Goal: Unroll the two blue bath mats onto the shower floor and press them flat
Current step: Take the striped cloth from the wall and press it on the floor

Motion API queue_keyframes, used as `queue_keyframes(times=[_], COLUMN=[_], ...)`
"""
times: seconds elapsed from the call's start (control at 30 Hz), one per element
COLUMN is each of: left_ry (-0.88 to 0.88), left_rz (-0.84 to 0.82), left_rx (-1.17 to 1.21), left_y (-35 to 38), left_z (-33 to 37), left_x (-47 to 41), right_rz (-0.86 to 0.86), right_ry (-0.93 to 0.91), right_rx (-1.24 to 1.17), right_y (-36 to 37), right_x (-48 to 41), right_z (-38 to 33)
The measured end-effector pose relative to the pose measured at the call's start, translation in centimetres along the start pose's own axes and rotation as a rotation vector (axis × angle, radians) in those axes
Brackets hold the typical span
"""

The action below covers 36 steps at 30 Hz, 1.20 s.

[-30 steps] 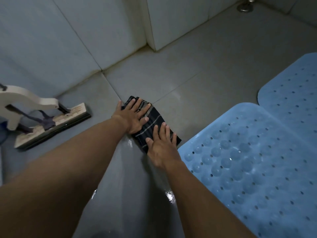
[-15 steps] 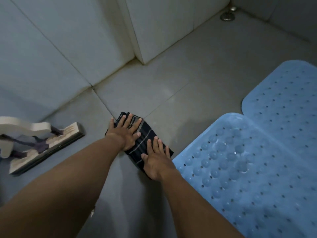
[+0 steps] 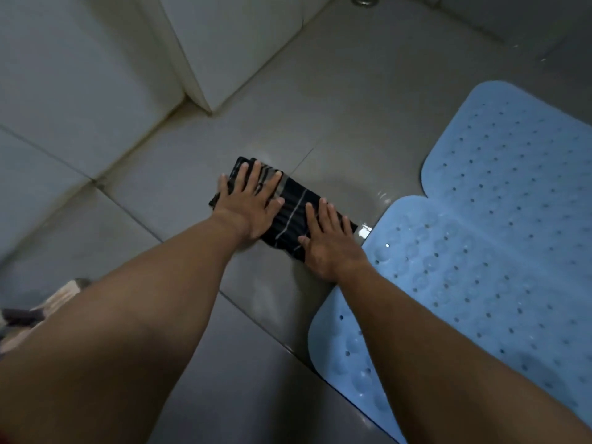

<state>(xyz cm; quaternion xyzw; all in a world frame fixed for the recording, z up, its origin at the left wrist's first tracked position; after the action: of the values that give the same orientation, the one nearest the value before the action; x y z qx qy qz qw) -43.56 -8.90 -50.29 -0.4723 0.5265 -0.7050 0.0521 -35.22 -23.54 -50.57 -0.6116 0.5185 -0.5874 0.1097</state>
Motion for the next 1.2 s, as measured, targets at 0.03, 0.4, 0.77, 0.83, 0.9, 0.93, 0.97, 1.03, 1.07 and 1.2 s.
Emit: queue_keyframes(times=[0.03, 0.4, 0.77, 0.83, 0.9, 0.93, 0.97, 1.03, 1.07, 1.2], left_ry=[0.016, 0.079, 0.105, 0.093, 0.088, 0.083, 0.075, 0.059, 0.056, 0.029], left_rz=[0.014, 0.039, 0.035, 0.039, 0.047, 0.053, 0.053, 0.046, 0.041, 0.011], left_rx=[0.010, 0.016, 0.049, 0.049, 0.050, 0.056, 0.058, 0.061, 0.057, 0.040], left_y=[-0.6, -3.2, -8.1, -8.8, -9.7, -10.2, -10.9, -12.3, -12.9, -14.2], left_z=[0.8, 3.9, 10.6, 10.8, 11.5, 12.1, 12.6, 13.5, 14.0, 15.1], left_x=[-1.0, -5.5, -11.8, -13.0, -14.6, -15.4, -16.2, -17.8, -18.6, -20.7], right_rz=[0.017, 0.247, 0.205, 0.211, 0.213, 0.204, 0.193, 0.168, 0.160, 0.121], right_ry=[0.030, 0.252, 0.307, 0.294, 0.286, 0.283, 0.279, 0.273, 0.272, 0.273], right_rx=[0.001, -0.348, -0.292, -0.270, -0.240, -0.236, -0.241, -0.250, -0.240, -0.199], right_y=[-0.7, -3.3, -9.3, -10.4, -11.4, -12.0, -12.6, -14.0, -14.8, -17.0], right_x=[-0.4, -1.6, -6.0, -7.2, -8.3, -8.9, -9.6, -10.9, -11.5, -13.5], right_z=[0.8, 3.3, 12.4, 13.4, 14.6, 15.4, 16.2, 17.6, 18.2, 20.2])
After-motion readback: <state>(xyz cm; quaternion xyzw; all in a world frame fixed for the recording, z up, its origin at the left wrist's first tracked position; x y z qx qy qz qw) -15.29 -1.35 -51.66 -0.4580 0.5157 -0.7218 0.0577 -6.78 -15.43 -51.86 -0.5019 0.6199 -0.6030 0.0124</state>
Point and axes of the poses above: each hand's wrist, its own x-axis away from the middle knuckle, its own y-axis out of the palm, z = x × y, the point moved 8 cm from there along -x, towards the middle knuckle, and after that the axes turned 8 degrees about -z, right-handed, at the moved point
